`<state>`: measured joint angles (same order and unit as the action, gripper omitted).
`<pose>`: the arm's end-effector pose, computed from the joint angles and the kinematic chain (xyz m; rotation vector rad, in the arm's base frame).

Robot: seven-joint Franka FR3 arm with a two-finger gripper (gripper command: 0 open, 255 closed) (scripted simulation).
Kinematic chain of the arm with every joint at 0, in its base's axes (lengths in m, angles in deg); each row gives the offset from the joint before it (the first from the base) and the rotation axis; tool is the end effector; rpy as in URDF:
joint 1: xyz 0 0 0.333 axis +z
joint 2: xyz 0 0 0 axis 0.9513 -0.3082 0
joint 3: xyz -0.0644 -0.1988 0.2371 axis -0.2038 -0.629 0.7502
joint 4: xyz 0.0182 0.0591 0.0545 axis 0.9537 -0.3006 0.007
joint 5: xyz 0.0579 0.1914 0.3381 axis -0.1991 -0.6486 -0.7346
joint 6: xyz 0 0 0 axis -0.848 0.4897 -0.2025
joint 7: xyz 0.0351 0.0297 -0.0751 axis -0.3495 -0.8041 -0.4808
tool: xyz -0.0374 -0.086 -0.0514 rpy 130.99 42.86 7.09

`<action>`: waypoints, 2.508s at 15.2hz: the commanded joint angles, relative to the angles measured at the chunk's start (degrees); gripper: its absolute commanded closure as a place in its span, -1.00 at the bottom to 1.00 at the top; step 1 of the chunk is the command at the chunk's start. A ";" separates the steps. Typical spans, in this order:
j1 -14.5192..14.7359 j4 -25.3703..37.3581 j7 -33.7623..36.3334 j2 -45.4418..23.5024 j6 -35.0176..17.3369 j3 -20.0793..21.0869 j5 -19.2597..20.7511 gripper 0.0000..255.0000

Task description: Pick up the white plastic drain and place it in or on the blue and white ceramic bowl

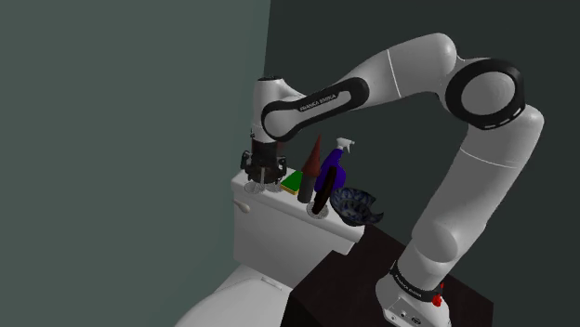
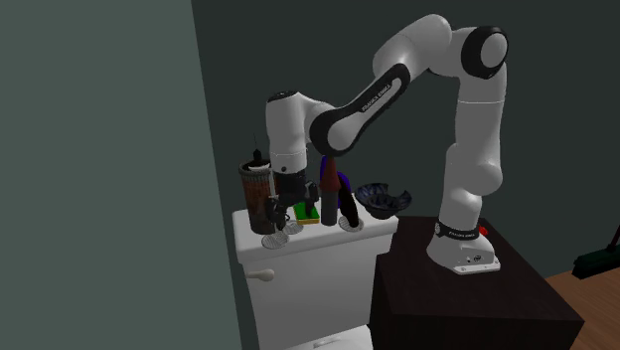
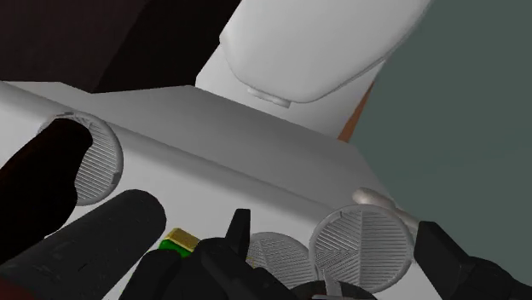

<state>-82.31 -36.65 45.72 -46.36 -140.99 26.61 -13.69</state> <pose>0.5271 0.1555 0.3759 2.7728 -1.3781 -0.0593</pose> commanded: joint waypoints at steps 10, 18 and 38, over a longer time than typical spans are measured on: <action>2.56 7.35 13.96 -15.27 -5.26 -2.90 6.38 -1.00; 2.77 6.69 14.40 -16.39 -6.93 -3.20 7.05 -1.00; 2.00 8.23 13.06 -12.57 -1.92 -2.20 4.91 1.00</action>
<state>-80.27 -28.82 58.91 -59.22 -143.52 24.34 -8.61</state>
